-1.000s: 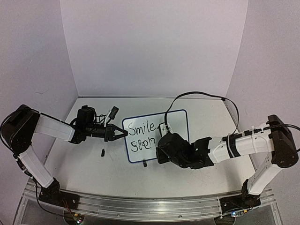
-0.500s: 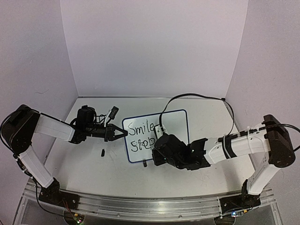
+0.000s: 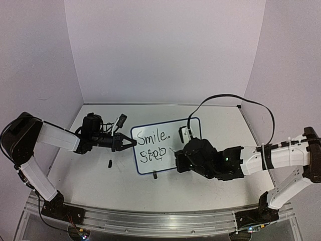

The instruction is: Write a sentence on the whiteboard

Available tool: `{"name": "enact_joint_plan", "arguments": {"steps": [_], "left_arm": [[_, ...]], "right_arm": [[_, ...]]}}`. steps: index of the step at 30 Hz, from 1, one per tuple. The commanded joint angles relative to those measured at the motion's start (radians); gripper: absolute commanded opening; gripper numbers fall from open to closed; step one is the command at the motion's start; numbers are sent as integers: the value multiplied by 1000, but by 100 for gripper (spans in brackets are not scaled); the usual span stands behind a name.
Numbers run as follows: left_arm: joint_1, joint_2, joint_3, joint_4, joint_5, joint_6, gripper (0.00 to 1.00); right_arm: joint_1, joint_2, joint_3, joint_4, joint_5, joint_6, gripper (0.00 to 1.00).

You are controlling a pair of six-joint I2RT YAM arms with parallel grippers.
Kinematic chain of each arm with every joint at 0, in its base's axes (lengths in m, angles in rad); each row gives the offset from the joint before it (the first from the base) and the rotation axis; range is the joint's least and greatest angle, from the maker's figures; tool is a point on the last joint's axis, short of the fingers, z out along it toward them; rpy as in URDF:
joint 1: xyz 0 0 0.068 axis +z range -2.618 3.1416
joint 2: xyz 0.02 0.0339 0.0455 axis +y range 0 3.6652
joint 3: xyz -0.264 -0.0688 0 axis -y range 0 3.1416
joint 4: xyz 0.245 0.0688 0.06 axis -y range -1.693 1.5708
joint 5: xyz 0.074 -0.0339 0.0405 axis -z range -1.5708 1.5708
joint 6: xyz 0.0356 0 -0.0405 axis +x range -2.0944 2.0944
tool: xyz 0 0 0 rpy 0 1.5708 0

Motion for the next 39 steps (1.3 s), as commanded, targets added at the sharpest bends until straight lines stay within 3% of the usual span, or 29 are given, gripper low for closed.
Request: {"name": "enact_joint_plan", "arguments": {"steps": [1,7,39], "left_arm": [[-6,-20,5,-75,-127,49,0],[-7,-13,8,-78,-147,44,0],[-7,-1,12,-84,-151,53,0]], "right_arm": [[-3,-29,-59,-1,27,59,0],[-4,-101,-95,-1,83,10,0],[-23,-11,-15,14,72,6,0]]}}
